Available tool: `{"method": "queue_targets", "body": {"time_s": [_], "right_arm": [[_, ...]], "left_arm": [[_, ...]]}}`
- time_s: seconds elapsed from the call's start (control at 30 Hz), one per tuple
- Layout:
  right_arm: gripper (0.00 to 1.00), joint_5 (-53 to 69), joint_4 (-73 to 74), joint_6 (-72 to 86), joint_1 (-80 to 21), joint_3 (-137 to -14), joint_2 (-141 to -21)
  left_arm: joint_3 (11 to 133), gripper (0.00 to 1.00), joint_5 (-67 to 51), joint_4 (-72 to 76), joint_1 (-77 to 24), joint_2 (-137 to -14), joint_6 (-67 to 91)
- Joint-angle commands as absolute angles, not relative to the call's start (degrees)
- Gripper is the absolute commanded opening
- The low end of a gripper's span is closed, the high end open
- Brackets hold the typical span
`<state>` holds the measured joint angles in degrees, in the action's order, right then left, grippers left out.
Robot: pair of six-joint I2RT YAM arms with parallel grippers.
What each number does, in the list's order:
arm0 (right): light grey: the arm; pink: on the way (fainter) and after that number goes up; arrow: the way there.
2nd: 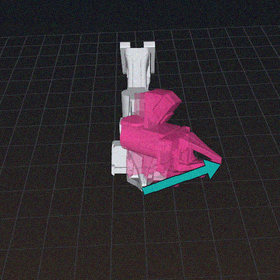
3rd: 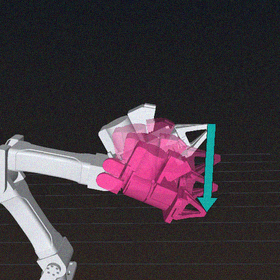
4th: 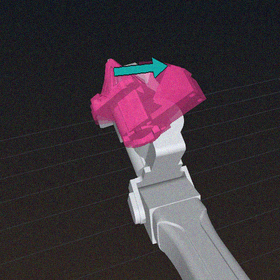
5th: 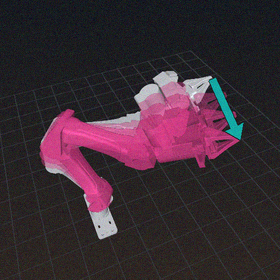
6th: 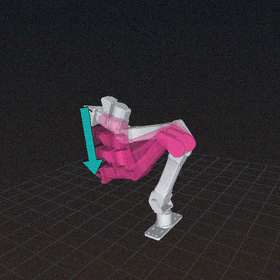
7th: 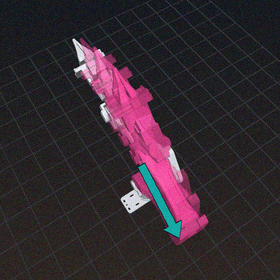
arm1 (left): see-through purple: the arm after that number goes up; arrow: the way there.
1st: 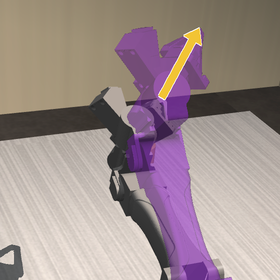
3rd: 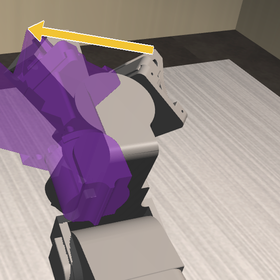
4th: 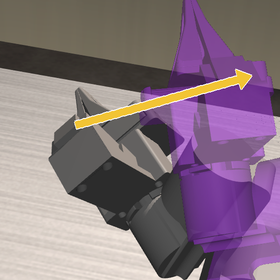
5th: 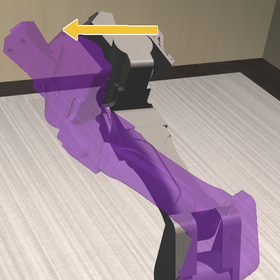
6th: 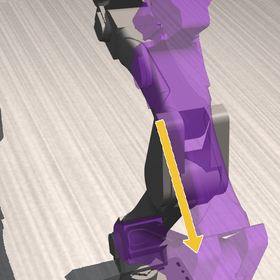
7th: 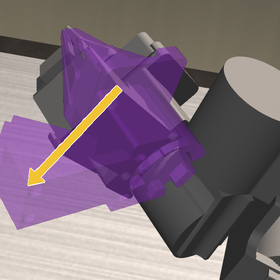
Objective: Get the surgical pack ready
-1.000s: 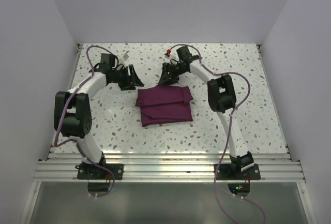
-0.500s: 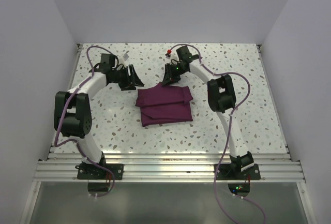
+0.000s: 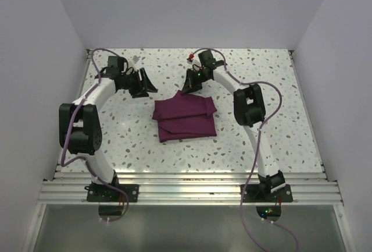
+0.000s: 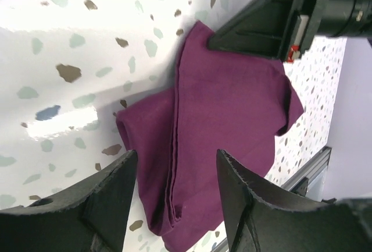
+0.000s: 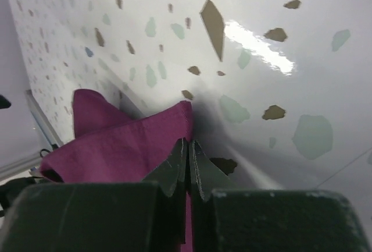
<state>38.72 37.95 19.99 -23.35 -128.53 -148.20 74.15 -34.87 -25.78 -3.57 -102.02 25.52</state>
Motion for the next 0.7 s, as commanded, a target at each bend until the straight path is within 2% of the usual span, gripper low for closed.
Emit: {"method": "queue_targets", "body": {"time_s": [0.0,0.23,0.4,0.67], "right_arm": [[0.0,43.15,34.81,24.69,-23.64,-126.94,-138.44],[0.0,45.08,36.91,19.96,-25.13,-107.87,-123.42],[0.0,45.18,37.18,17.67,-28.03,-89.94,-111.13],[0.0,44.83,36.57,16.96,-34.36,-68.31,-100.64]], "left_arm": [[77.87,0.6,-34.19,-27.16,-1.06,-102.04,27.5],[78.31,0.59,-34.19,-27.77,-0.09,-101.51,28.04],[77.44,0.59,-33.93,-27.77,-0.09,-100.73,28.3],[76.73,0.59,-34.19,-27.95,-0.09,-101.42,28.3]]}}
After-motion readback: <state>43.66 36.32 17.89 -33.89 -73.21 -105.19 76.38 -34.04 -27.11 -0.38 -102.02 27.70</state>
